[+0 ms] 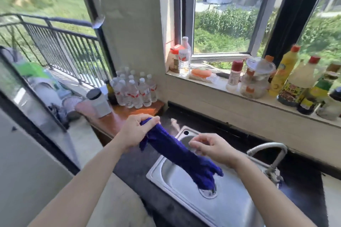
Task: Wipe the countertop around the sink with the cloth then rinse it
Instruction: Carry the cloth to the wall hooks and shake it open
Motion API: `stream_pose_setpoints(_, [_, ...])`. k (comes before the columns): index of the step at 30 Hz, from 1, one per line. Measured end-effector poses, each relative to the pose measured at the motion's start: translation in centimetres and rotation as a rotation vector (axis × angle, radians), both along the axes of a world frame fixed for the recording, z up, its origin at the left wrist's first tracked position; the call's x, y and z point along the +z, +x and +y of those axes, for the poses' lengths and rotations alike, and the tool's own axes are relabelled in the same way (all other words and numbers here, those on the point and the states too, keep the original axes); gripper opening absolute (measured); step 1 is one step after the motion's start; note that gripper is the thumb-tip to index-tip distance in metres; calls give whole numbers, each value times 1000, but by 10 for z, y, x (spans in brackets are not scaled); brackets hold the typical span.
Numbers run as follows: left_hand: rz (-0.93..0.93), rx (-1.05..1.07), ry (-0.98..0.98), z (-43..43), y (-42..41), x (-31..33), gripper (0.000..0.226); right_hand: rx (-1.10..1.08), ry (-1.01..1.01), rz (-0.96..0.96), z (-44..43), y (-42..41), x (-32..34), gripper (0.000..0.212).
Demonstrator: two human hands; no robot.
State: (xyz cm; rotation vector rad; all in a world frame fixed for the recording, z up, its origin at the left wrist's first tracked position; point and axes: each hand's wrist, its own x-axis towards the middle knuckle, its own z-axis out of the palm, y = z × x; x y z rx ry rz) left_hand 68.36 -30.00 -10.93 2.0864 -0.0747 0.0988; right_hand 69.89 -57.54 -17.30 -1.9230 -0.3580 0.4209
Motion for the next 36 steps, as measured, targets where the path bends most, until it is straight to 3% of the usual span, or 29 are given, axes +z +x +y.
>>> stream_pose_setpoints(2, [-13,120,-126,25,-10,15,23,22,8,-12,24,1,1,6])
stream_pose_setpoints(5, [-13,159,-253,68,-31,39,25,65,20,-117,87,-5,11,30])
stream_pose_setpoints(8, [-58,106,-160,124,-62,60,25,181,56,-248,186,-20,34,54])
stream_pose_setpoints(10, [-115,114,-36,166,-80,69,24,269,67,-288,250,-31,46,41])
stream_pose_setpoints(13, [-198,303,146,258,-113,80,29,249,-17,-448,349,-47,51,21])
stream_pose_setpoints(15, [-218,399,150,317,-137,85,36,267,-21,-401,402,-57,52,16])
stream_pose_setpoints(18, [-206,495,177,402,-178,85,41,452,55,-191,493,-92,59,40])
stream_pose_setpoints(20, [-180,496,198,439,-199,85,46,519,69,-188,550,-119,59,48])
stream_pose_setpoints(24, [-174,558,279,499,-236,88,33,529,51,-323,647,-158,55,20])
stream_pose_setpoints(27, [-172,709,435,557,-270,86,29,557,-87,-570,692,-165,61,27])
stream_pose_setpoints(29, [-133,775,408,591,-293,78,29,551,-88,-674,715,-165,68,33])
stream_pose_setpoints(30, [-112,793,368,604,-301,73,32,533,-29,-618,726,-165,75,34])
stream_pose_setpoints(31, [-93,810,328,619,-308,66,40,529,71,-446,739,-165,80,33])
stream_pose_setpoints(34, [-91,886,223,651,-320,57,44,668,346,271,769,-166,96,29])
stream_pose_setpoints(35, [-111,913,195,657,-321,59,42,741,285,323,777,-165,97,25])
stream_pose_setpoints(36, [-133,939,187,666,-319,61,36,802,144,232,787,-160,94,25])
